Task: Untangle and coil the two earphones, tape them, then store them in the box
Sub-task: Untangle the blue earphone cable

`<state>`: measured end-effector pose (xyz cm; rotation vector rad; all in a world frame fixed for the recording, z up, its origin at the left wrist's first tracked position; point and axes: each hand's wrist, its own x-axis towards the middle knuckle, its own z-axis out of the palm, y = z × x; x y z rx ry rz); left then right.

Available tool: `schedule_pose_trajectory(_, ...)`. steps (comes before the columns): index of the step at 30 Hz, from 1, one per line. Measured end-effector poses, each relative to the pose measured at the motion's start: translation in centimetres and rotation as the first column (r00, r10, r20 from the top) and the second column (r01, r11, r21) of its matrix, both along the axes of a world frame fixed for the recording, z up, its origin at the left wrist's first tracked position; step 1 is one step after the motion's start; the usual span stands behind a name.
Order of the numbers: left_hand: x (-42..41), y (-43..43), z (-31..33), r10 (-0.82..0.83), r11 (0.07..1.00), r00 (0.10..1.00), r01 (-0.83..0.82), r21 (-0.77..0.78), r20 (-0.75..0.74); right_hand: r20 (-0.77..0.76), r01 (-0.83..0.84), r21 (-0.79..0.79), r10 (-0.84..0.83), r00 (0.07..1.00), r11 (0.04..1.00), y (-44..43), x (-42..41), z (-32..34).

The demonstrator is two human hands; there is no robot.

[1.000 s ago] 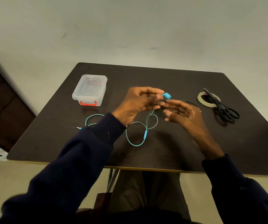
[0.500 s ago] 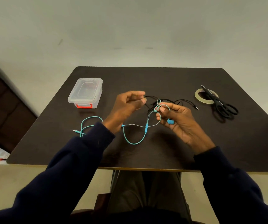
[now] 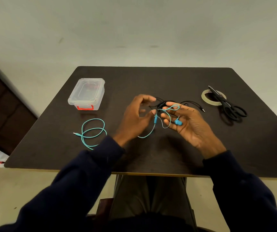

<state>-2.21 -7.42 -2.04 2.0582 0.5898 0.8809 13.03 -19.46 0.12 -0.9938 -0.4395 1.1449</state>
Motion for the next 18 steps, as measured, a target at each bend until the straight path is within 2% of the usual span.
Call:
schedule_pose_trajectory(3,-0.1,1.7,1.6,-0.285,0.954,0.955,0.275,-0.123,-0.078,-0.045,-0.025,-0.005,0.024,0.999,1.000,0.4,0.0,0.3)
schedule_pose_trajectory(4,0.0,2.0,2.0,-0.338,0.932,0.938,0.322,-0.168,-0.077,-0.060,-0.033,-0.007,0.032,0.998,0.999,0.6,0.1,0.4)
schedule_pose_trajectory(7,0.1,3.0,2.7,-0.304,0.944,0.951,0.293,-0.152,-0.056,-0.033,-0.078,-0.057,0.077,0.997,0.995,0.8,0.7,0.9)
schedule_pose_trajectory(10,-0.1,4.4,4.1,-0.231,0.951,0.973,0.226,-0.211,0.003,0.123,-0.183,-0.177,0.206,0.971,0.967,0.3,2.1,1.5)
schedule_pose_trajectory(14,-0.9,5.5,5.9,-0.274,0.926,0.961,0.256,-0.277,-0.027,0.343,-0.287,-0.271,0.370,0.863,0.919,-0.8,3.7,2.6)
schedule_pose_trajectory(18,-1.0,5.8,6.4,-0.307,0.913,0.950,0.277,-0.300,-0.058,0.486,-0.315,-0.312,0.435,0.758,0.896,-1.4,4.4,3.4)
